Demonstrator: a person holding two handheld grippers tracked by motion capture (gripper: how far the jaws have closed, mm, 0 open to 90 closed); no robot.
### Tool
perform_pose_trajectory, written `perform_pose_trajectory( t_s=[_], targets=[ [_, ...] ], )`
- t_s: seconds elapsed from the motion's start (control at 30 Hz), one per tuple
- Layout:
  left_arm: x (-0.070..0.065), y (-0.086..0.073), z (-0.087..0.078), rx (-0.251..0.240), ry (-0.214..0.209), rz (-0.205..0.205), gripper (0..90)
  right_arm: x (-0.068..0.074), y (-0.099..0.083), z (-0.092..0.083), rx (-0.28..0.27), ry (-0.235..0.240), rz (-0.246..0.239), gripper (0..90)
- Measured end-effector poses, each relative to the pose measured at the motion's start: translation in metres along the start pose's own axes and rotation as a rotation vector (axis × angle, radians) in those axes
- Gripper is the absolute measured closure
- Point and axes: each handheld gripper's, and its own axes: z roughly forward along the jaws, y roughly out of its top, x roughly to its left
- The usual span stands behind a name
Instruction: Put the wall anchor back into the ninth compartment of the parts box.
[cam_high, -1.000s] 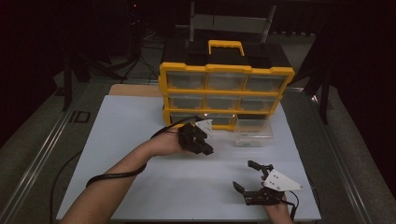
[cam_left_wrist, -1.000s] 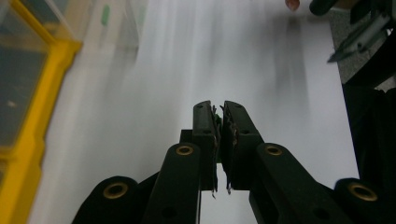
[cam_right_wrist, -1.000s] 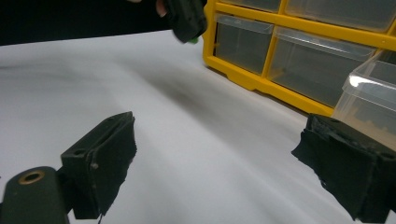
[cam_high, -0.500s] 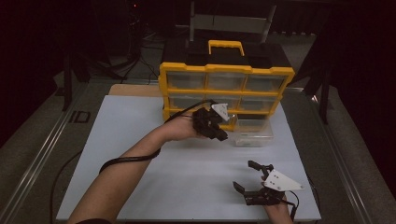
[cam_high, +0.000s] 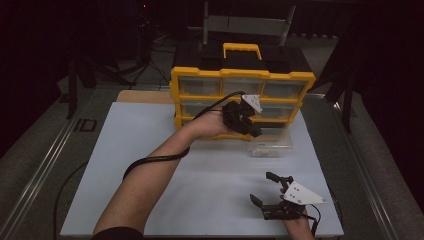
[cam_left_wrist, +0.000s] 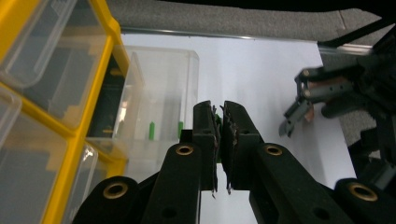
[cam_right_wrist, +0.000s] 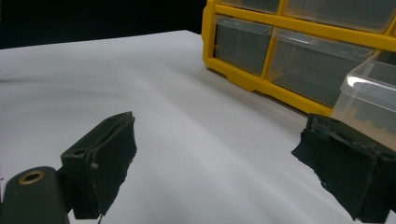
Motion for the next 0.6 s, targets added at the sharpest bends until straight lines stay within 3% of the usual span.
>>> perform_pose_trajectory(
  t_s=[0.27,0.6],
  targets=[
    [0.014,0.011,0.012,-0.043,0.003,-0.034,85.3,0.0,0.0,0.0,0.0,0.001,0.001,10.0],
    [0.022,0.019,0.042,-0.025,0.032,-0.061,85.2,0.0,0.001,-0.001,-0.004,0.004,0.011,10.0]
  ],
)
